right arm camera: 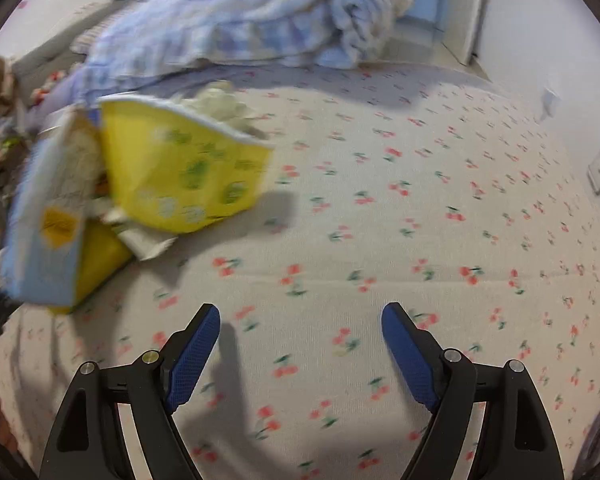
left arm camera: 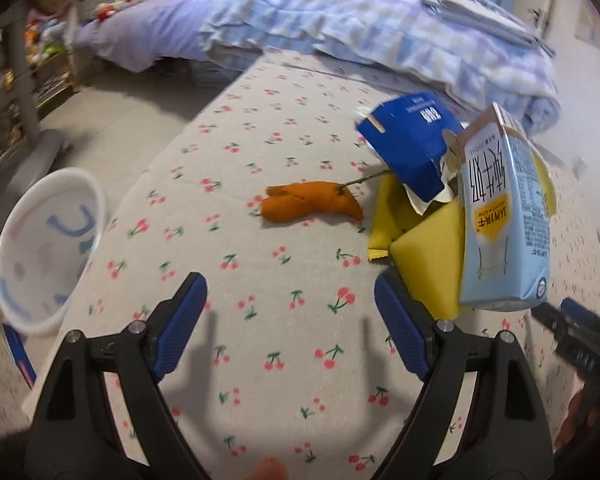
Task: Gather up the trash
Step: 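Move both tools back over the table toward the remaining trash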
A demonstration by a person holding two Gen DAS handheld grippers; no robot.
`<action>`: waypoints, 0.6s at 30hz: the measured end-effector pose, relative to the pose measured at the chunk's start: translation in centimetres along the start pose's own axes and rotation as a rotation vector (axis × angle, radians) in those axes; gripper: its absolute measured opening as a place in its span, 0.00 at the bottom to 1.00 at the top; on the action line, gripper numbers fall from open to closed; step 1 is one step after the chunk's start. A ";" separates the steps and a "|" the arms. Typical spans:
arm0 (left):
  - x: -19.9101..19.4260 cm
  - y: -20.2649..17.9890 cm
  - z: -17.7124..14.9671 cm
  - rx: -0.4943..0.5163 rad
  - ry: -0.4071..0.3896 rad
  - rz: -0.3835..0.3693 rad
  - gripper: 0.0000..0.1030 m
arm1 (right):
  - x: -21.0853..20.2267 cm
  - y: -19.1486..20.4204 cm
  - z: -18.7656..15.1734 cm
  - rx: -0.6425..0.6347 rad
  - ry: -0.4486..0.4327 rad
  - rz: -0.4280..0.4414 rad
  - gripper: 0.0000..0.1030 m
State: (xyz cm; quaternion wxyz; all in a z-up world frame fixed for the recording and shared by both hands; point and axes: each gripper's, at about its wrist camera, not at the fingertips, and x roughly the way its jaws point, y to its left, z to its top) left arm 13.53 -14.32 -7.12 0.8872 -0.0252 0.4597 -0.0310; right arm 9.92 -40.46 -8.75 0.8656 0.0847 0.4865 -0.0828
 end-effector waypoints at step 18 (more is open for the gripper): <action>-3.1 -2.2 -4.0 0.034 -0.050 0.003 0.85 | 1.3 3.8 -2.0 -0.163 -0.093 0.014 1.00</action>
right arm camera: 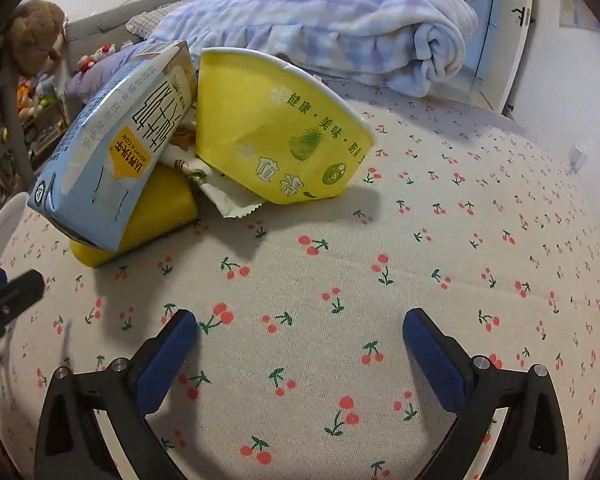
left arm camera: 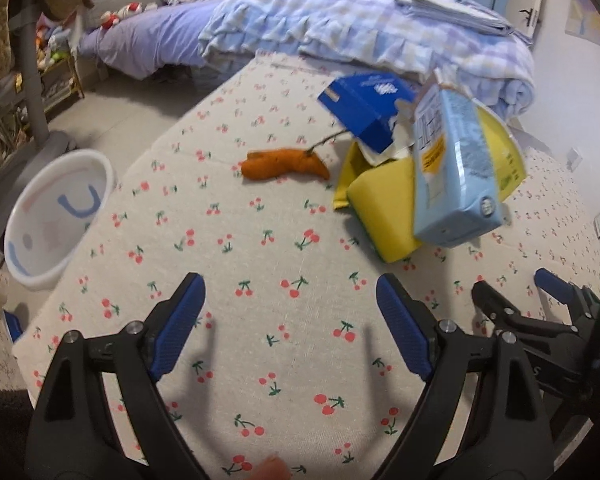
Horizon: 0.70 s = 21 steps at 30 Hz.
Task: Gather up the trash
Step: 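Move both tools back over the table toward the remaining trash, then grasp the orange carrot toy with the left tool while the right tool grasps the yellow bowl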
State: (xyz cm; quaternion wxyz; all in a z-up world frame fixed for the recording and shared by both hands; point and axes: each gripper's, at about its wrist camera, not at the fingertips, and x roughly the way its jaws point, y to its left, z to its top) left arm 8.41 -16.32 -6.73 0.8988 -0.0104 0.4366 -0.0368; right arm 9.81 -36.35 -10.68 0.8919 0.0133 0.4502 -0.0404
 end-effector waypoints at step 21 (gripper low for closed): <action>0.4 -0.3 -0.2 0.051 -0.014 0.021 0.85 | 0.0 -0.3 0.0 0.000 -0.002 0.000 1.00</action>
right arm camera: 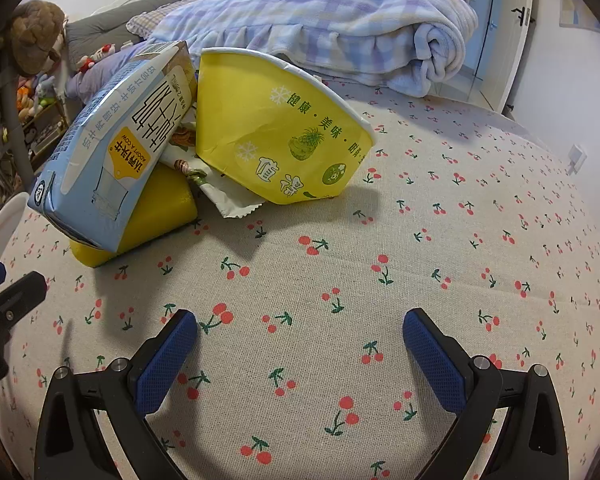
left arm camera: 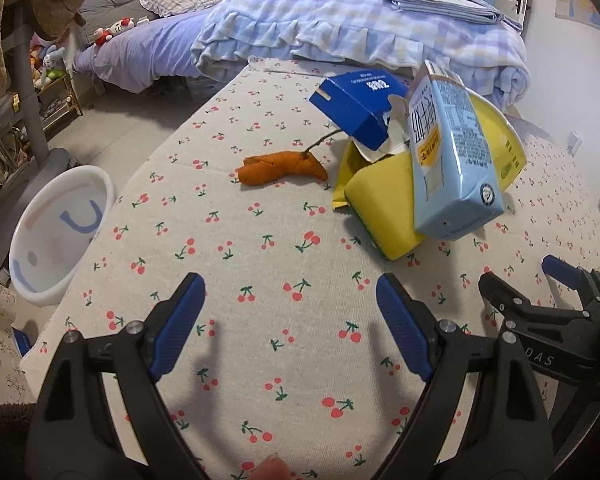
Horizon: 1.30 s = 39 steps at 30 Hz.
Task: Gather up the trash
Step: 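Grasp the orange carrot toy with the left tool while the right tool grasps the yellow bowl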
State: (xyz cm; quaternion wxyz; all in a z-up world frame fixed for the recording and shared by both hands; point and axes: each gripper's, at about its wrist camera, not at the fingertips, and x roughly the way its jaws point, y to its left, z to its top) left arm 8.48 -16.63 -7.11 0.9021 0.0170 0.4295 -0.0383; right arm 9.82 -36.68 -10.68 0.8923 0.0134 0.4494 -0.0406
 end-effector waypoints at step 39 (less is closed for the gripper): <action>-3.5 9.2 7.5 0.045 0.074 0.026 0.86 | -10.1 0.5 7.2 0.233 0.030 -0.013 1.00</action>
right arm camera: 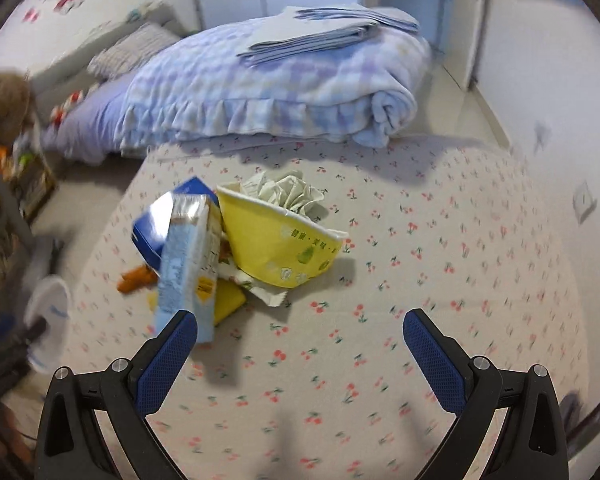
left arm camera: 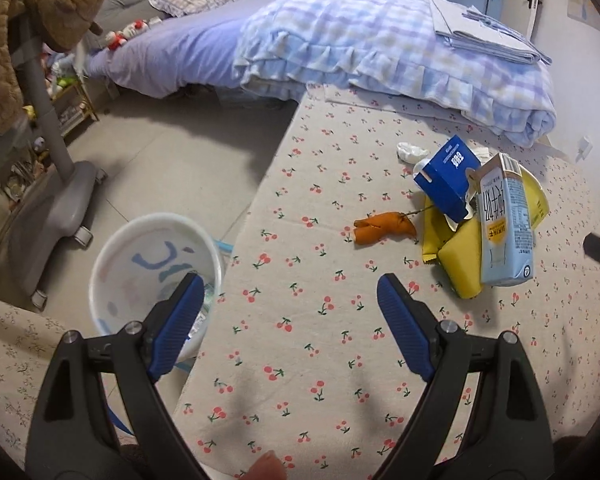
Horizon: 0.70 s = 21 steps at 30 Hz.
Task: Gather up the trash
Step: 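Grasp the orange carrot toy with the left tool while the right tool grasps the yellow bowl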
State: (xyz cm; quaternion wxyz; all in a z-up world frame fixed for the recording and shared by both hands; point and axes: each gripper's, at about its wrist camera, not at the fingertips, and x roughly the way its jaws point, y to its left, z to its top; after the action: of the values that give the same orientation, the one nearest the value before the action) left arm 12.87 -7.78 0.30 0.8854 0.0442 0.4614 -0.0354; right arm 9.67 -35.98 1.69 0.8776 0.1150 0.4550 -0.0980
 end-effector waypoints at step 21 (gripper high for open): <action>11.9 -4.1 5.2 0.150 0.110 -0.310 0.75 | 8.5 -0.9 4.9 -0.027 0.071 0.113 1.00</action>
State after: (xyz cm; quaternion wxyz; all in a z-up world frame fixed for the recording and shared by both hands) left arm 23.54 -12.74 -6.70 0.8369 0.0404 0.5064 -0.2036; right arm 18.00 -38.88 -2.65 0.8665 0.1322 0.4799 -0.0379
